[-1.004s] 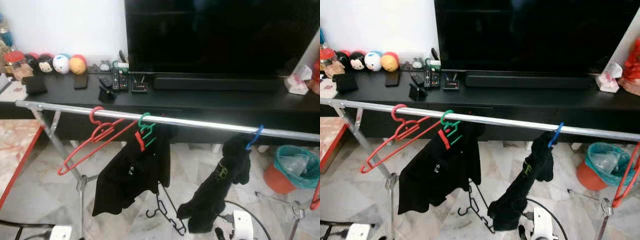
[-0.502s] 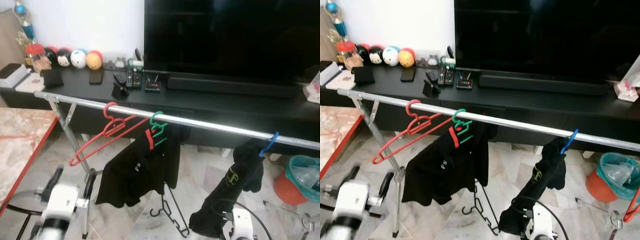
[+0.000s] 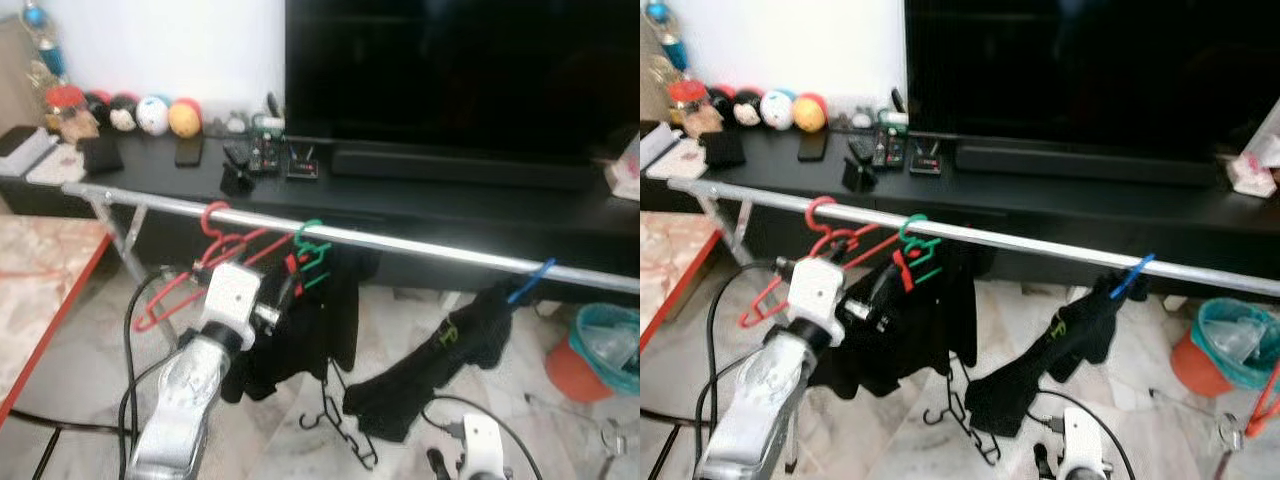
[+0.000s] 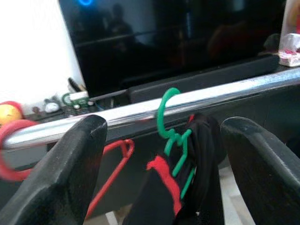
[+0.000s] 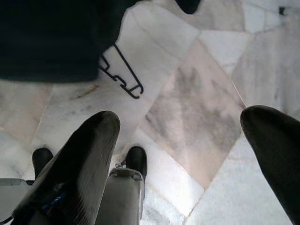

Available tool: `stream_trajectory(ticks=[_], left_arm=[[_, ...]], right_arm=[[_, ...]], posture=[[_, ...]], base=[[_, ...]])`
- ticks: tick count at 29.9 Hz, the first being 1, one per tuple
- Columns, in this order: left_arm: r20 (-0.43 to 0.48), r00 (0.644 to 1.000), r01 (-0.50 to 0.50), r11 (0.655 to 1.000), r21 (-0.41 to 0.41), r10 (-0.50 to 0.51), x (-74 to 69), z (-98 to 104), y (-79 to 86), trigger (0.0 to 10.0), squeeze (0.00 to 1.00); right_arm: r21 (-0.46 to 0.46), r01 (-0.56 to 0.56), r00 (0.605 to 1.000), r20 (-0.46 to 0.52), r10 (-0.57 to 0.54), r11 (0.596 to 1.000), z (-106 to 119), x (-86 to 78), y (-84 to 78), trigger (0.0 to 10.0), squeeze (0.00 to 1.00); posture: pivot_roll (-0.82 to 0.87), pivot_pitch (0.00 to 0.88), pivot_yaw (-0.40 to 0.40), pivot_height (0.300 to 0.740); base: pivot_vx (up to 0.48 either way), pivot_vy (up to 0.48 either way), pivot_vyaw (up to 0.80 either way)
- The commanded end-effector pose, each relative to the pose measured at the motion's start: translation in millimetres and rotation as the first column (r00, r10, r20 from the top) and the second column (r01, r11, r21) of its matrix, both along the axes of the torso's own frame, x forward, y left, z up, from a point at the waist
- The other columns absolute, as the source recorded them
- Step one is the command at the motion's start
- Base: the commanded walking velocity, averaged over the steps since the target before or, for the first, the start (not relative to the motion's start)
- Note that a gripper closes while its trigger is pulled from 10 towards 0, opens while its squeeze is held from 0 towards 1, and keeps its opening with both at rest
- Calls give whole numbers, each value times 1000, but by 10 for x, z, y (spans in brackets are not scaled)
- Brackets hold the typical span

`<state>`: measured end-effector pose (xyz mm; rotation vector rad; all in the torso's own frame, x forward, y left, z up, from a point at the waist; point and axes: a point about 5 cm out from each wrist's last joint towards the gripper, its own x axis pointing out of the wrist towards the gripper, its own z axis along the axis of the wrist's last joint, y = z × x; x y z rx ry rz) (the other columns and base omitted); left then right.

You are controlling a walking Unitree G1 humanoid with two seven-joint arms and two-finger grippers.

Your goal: Hang hanger

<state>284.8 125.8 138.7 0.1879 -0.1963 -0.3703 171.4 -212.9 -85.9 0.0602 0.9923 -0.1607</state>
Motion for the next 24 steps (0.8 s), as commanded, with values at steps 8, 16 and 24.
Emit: stream_trajectory(ticks=[8,16,24], left_arm=[[-75,989,128,991,32,-126,162,-88,-97,10000,1000],[-140,941,303,952,-49,-307,283,-92,-312,10000,1000],[-118,945,305,952,-20,-305,412,-26,-449,10000,510]], right_arm=[[6,40,999,12,-40,999,2,4,2,10000,0],[7,29,999,12,-29,1000,0,5,15,10000,0],[10,44,999,16,-44,999,-1,7,29,10000,0]], posture=[[46,0,-37,736],[41,0,-27,736],[29,0,-17,736]], base=[[0,0,0],[0,0,0],[0,0,0]])
